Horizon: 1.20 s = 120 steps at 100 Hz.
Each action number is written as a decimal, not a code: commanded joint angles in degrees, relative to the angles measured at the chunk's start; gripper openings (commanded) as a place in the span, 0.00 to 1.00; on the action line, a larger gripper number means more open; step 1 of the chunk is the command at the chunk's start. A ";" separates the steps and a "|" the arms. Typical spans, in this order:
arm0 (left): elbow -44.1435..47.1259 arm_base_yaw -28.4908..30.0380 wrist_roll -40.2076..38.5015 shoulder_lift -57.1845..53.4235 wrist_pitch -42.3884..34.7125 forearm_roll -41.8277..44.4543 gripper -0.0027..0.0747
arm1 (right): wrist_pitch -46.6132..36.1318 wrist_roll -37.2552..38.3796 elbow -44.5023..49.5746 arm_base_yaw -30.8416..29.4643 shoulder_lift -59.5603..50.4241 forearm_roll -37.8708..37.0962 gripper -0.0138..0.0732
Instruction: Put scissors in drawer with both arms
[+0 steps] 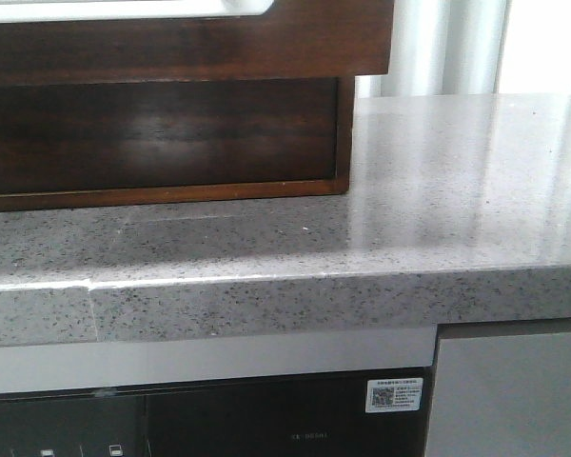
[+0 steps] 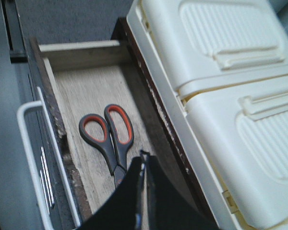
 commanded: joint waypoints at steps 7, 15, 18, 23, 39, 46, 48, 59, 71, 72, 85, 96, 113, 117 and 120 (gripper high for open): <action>-0.06 -0.48 0.12 -1.44 -7.04 3.41 0.01 | -4.02 0.37 -0.84 -0.25 -9.25 1.70 0.11; 0.81 -0.48 0.12 -3.07 -7.14 3.30 0.01 | -4.81 1.18 1.67 -0.25 -13.55 1.70 0.11; 1.16 -0.48 0.12 -3.73 -7.14 3.17 0.01 | -5.40 1.81 2.92 -0.25 -15.07 1.70 0.11; 2.05 -0.48 0.12 -4.85 -7.01 3.02 0.01 | -6.60 2.07 5.95 -0.25 -18.21 1.70 0.11; 4.52 -0.48 0.12 -8.03 -7.12 2.94 0.01 | -11.70 2.19 17.56 -0.25 -27.77 1.70 0.11; 5.68 -0.48 0.12 -9.14 -7.36 2.07 0.01 | -13.86 2.19 23.84 -0.25 -32.69 1.70 0.11; 6.00 -0.48 0.12 -9.39 -7.35 1.62 0.01 | -14.62 2.19 25.82 -0.25 -34.23 1.70 0.11; 8.18 -0.48 0.12 -10.76 -8.06 -0.21 0.01 | -19.28 2.19 36.85 -0.25 -42.23 1.60 0.11; 11.68 -0.48 0.12 -12.02 -11.94 -0.90 0.01 | -27.35 2.19 48.25 -0.25 -52.53 1.47 0.11; 12.13 -0.48 0.12 -12.02 -12.25 -0.90 0.01 | -28.35 2.19 48.89 -0.25 -53.11 1.47 0.11; 16.09 -0.48 0.12 -12.69 -18.13 -0.90 0.01 | -35.37 2.71 59.72 -0.25 -63.69 1.47 0.11; 18.51 -0.48 0.12 -12.69 -19.23 -0.90 0.01 | -36.62 2.70 66.88 -0.25 -71.14 1.47 0.11; 20.53 -0.48 0.12 -12.69 -18.75 -1.12 0.01 | -34.81 2.70 76.96 -0.25 -81.75 1.47 0.11; 20.64 -0.48 0.12 -12.69 -18.75 -1.12 0.01 | -34.00 2.70 78.58 -0.25 -84.07 1.47 0.11; 20.79 -0.48 0.12 -12.69 -18.75 -1.12 0.01 | -33.40 2.70 80.03 -0.25 -85.54 1.47 0.11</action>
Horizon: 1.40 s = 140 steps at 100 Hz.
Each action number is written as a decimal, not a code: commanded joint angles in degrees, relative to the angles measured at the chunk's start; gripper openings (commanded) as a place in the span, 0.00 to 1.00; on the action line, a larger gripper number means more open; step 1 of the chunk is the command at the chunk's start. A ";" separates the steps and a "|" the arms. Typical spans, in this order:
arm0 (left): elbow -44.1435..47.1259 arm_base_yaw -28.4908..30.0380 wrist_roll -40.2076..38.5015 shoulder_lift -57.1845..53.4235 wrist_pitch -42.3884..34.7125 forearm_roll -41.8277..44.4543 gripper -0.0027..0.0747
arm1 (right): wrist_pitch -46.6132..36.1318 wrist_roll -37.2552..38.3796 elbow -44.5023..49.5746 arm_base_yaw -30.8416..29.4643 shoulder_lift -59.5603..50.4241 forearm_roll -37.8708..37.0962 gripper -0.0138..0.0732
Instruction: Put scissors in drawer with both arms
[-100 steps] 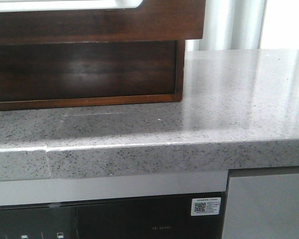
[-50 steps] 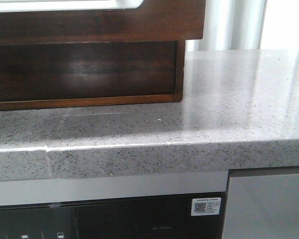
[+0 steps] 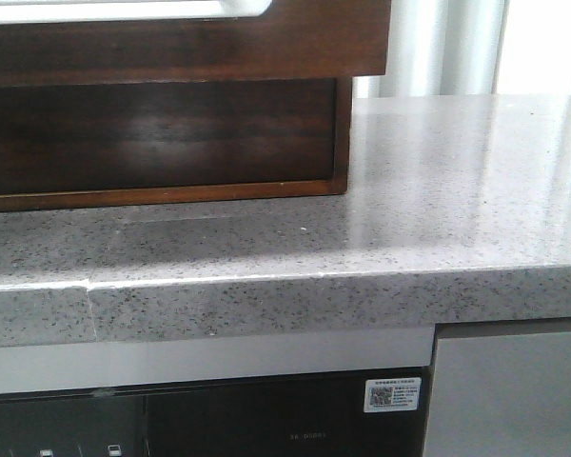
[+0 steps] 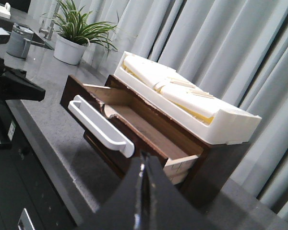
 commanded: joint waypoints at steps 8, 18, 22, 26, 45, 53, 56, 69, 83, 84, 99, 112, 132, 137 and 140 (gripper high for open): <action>-0.93 -0.48 0.09 0.70 -3.25 -0.45 0.01 | -1.94 0.12 4.84 -0.25 -6.29 0.20 0.11; -0.93 -0.48 0.09 0.70 -3.70 -0.45 0.01 | 0.47 0.12 6.10 -0.25 -5.33 0.45 0.11; -0.93 -0.48 0.09 0.70 -3.70 -0.45 0.01 | 1.21 0.12 6.37 -0.39 -5.10 0.46 0.11; -0.90 -0.48 0.09 0.70 -3.70 -0.45 0.01 | 1.25 0.12 6.85 -0.39 -4.77 0.46 0.11; -0.90 -0.48 0.09 0.70 -3.70 -0.45 0.01 | 1.52 0.12 8.41 -0.39 -4.72 0.46 0.11; -0.90 -0.48 0.09 0.70 -3.70 -0.45 0.01 | 1.54 0.12 8.65 -0.39 -4.72 0.46 0.11; -0.90 -0.48 0.09 0.70 -3.70 -0.45 0.01 | 1.54 0.12 8.75 -0.39 -4.72 0.46 0.11; -0.90 -0.48 0.09 0.70 -3.70 -0.45 0.01 | 1.54 0.12 8.88 -0.39 -4.72 0.46 0.11; -0.90 -0.48 0.09 0.70 -3.70 -0.45 0.01 | 1.54 0.12 8.88 -0.39 -4.72 0.46 0.11; -0.90 -0.48 0.09 0.70 -3.70 -0.45 0.01 | 1.54 0.12 8.88 -0.39 -4.72 0.46 0.11; -0.80 -0.48 0.09 0.70 -3.07 -2.14 0.01 | 1.54 0.12 8.88 -0.39 -4.72 0.46 0.11; -0.80 1.69 1.42 0.70 3.16 -14.66 0.01 | 1.54 0.12 8.88 -0.39 -4.72 0.46 0.11; 0.03 11.81 33.22 0.70 2.92 -38.80 0.01 | 1.54 0.12 8.88 -0.39 -4.72 0.46 0.11; 0.64 15.71 40.52 0.70 0.36 -42.27 0.01 | 1.54 0.12 8.88 -0.39 -4.72 0.46 0.11; 1.27 17.68 44.49 0.70 -1.58 -43.68 0.01 | 1.54 0.12 8.88 -0.39 -4.72 0.46 0.11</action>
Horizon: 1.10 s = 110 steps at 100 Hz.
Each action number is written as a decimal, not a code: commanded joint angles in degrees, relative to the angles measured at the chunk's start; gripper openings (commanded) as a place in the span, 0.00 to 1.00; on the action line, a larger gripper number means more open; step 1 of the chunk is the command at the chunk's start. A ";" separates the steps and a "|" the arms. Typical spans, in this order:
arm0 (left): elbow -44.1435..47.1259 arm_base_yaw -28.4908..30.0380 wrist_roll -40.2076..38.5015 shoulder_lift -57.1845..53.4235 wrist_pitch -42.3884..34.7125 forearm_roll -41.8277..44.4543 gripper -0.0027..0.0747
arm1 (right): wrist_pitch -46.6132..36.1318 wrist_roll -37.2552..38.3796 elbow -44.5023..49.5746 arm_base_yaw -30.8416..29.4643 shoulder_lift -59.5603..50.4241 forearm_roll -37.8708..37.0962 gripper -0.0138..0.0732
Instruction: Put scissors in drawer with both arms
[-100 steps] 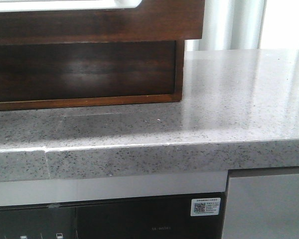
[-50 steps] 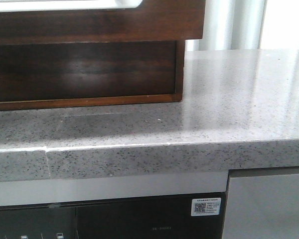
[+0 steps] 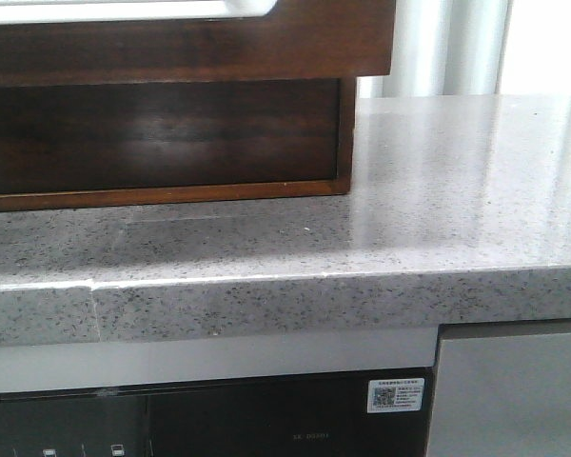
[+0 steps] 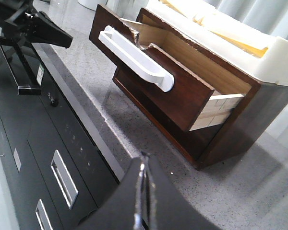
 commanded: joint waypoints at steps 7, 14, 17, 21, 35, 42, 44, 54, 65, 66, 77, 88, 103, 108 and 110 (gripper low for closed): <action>1.73 10.09 14.87 0.70 -14.14 -8.40 0.01 | -4.16 -0.07 -0.99 -0.39 0.13 0.46 0.11; 3.70 14.17 14.61 -0.61 -16.87 -8.20 0.01 | -4.16 -0.07 -0.99 -0.39 0.13 0.46 0.11; 4.43 15.67 14.02 -1.54 -16.86 -8.20 0.01 | -4.16 -0.07 -0.99 -0.39 0.13 0.46 0.11; 5.19 17.82 11.97 -2.95 -16.86 -7.94 0.01 | -4.16 -0.07 -0.99 -0.39 0.13 0.46 0.11; 7.85 23.40 0.04 -5.45 -16.98 -1.88 0.01 | -4.16 -0.07 -0.99 -0.39 0.13 0.46 0.11; 8.23 25.13 -2.65 -5.45 -15.69 0.21 0.01 | -4.16 -0.07 -0.99 -0.39 0.13 0.46 0.11; 8.23 25.70 -2.65 -5.45 -15.37 0.21 0.01 | -4.16 -0.07 -0.99 -0.39 0.13 0.46 0.11; 8.23 28.53 -1.73 -5.45 -15.26 -0.24 0.01 | -4.16 -0.07 -0.99 -0.39 0.13 0.46 0.11; 8.23 31.07 2.49 -5.45 -15.07 -0.83 0.01 | -4.16 -0.07 -0.99 -0.39 0.13 0.46 0.11; 8.23 31.17 2.75 -5.45 -14.97 -1.14 0.01 | -4.16 -0.07 -0.99 -0.39 0.13 0.46 0.11; 8.31 31.89 4.50 -5.45 -10.52 -3.79 0.01 | -4.16 -0.07 -0.99 -0.39 0.13 0.46 0.11; 8.31 31.96 4.57 -5.45 -4.60 -3.89 0.01 | -4.16 -0.07 -0.99 -0.39 0.13 0.46 0.11; 8.31 31.96 4.73 -5.35 2.52 -3.89 0.01 | -4.16 -0.07 -0.99 -0.39 0.13 0.46 0.11; 8.31 31.86 4.73 -5.35 4.93 -4.12 0.01 | -4.16 -0.07 -0.99 -0.39 0.13 0.46 0.11; 8.31 31.86 4.73 -5.35 5.07 -4.20 0.01 | -4.16 -0.07 -0.99 -0.39 0.13 0.46 0.11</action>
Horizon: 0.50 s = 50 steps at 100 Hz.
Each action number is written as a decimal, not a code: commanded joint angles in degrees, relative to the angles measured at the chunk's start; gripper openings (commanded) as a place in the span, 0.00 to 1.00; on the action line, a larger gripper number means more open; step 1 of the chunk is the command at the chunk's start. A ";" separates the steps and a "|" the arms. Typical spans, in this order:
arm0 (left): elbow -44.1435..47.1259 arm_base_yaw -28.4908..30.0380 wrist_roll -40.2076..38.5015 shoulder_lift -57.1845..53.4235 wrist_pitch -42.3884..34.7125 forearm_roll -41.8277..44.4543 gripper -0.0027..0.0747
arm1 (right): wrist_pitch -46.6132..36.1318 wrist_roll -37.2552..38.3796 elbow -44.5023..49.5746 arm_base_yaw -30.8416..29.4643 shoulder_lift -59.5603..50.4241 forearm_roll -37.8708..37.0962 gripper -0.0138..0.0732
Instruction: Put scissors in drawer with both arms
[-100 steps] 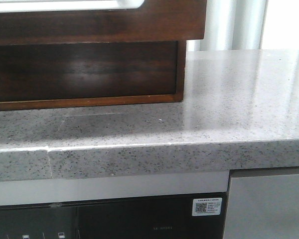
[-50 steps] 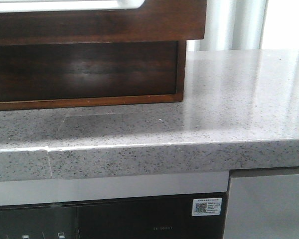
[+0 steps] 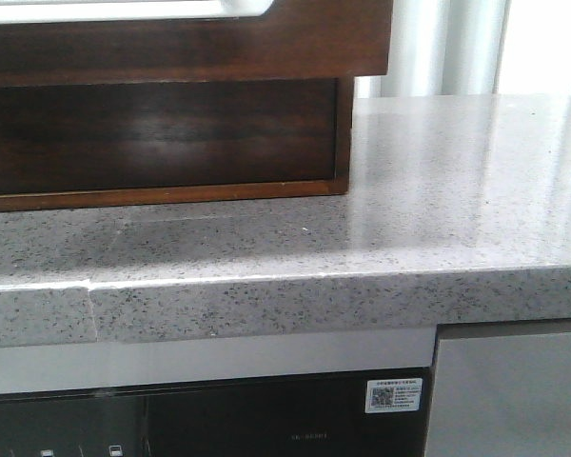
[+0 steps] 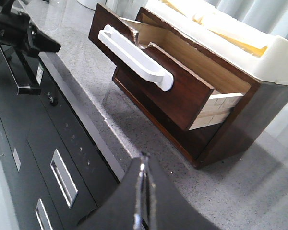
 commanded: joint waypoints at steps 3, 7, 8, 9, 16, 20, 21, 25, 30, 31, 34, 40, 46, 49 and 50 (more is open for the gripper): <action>1.12 -0.05 0.11 -1.95 -0.73 -0.71 0.01 | -4.16 -0.07 -1.08 -0.39 0.13 0.46 0.11; 1.12 -0.05 0.11 -1.95 -1.45 -0.71 0.01 | -4.16 -0.07 -1.08 -0.39 0.13 0.46 0.11; 1.12 -0.05 0.11 -1.95 -1.45 -0.71 0.01 | -4.16 -0.07 -1.08 -0.39 0.13 0.46 0.11; 1.12 -0.05 0.11 -1.95 -1.45 -0.71 0.01 | -4.16 -0.07 -1.08 -0.39 0.13 0.46 0.11; 1.12 -0.05 0.11 -1.95 -1.45 -0.71 0.01 | -4.16 -0.07 -1.08 -0.39 0.13 0.46 0.11; 1.12 -0.05 0.11 -1.95 -1.45 -0.71 0.01 | -4.16 -0.07 -1.08 -0.39 0.13 0.46 0.11; 1.12 -0.05 0.11 -1.95 -1.45 -0.71 0.01 | -4.16 -0.07 -1.08 -0.39 0.13 0.46 0.11; 1.12 -0.05 0.11 -1.95 -1.45 -0.71 0.01 | -4.16 -0.07 -1.08 -0.39 0.13 0.46 0.11; 1.12 -0.05 0.11 -1.95 -1.45 -0.71 0.01 | -4.16 -0.07 -1.08 -0.39 0.13 0.46 0.11; 1.12 -0.05 0.11 -1.95 -1.45 -0.71 0.01 | -4.16 -0.07 -1.08 -0.39 0.13 0.46 0.11; 1.12 -0.05 0.11 -1.95 -1.45 -0.71 0.01 | -4.16 -0.07 -1.08 -0.39 0.13 0.46 0.11; 1.12 -0.05 0.11 -1.95 -1.45 -0.71 0.01 | -4.16 -0.07 -1.08 -0.39 0.13 0.46 0.11; 1.12 -0.05 0.11 -1.95 -1.45 -0.71 0.01 | -4.16 -0.07 -1.08 -0.39 0.13 0.46 0.11; 1.12 -0.05 0.11 -1.95 -1.45 -0.71 0.01 | -4.16 -0.07 -1.08 -0.39 0.13 0.46 0.11; 1.12 -0.05 0.11 -1.95 -1.45 -0.71 0.01 | -4.16 -0.07 -1.08 -0.39 0.13 0.46 0.11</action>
